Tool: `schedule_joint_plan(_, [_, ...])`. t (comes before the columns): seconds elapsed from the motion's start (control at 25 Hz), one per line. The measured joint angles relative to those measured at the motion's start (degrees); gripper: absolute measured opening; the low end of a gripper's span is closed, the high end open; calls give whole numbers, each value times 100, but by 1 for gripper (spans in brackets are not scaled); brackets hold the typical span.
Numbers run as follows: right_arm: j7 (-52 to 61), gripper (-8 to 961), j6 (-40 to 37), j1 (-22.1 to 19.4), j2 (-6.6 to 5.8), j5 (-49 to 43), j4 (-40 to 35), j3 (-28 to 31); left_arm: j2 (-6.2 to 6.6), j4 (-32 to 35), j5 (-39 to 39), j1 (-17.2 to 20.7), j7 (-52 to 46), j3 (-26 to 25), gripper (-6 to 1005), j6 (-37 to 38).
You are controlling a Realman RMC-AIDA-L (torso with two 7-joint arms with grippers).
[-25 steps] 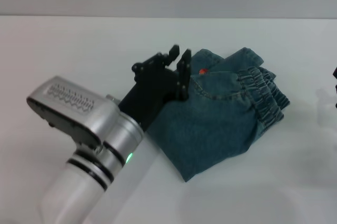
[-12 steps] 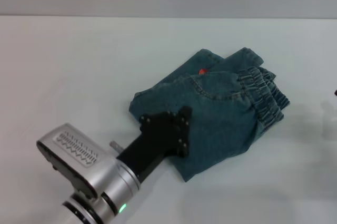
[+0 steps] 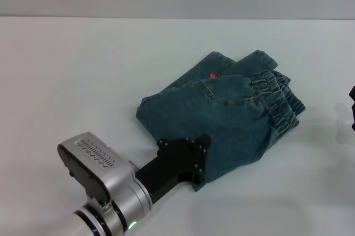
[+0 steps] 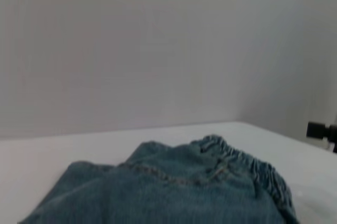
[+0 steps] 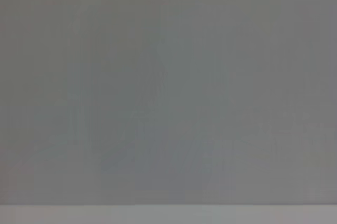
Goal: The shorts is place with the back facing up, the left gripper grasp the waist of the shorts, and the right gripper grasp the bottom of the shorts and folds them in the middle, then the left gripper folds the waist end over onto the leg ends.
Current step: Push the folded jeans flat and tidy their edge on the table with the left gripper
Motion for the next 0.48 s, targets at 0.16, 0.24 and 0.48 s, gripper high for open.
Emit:
schedule_joint_plan(0.16, [13,-1,19,-3,5,5,0,-2,-2,118,-1,-139,-32,-37,16,-132])
schedule_joint_plan(0.24, [19,-1,20,-9,7,7,2,-2,-2,118,-1,-139,-32,-37,17,-132])
schedule_joint_plan(0.48, [67,0,107,-83,17,216,29,-84,7,415,-8,-374,-186,-303,23,-309])
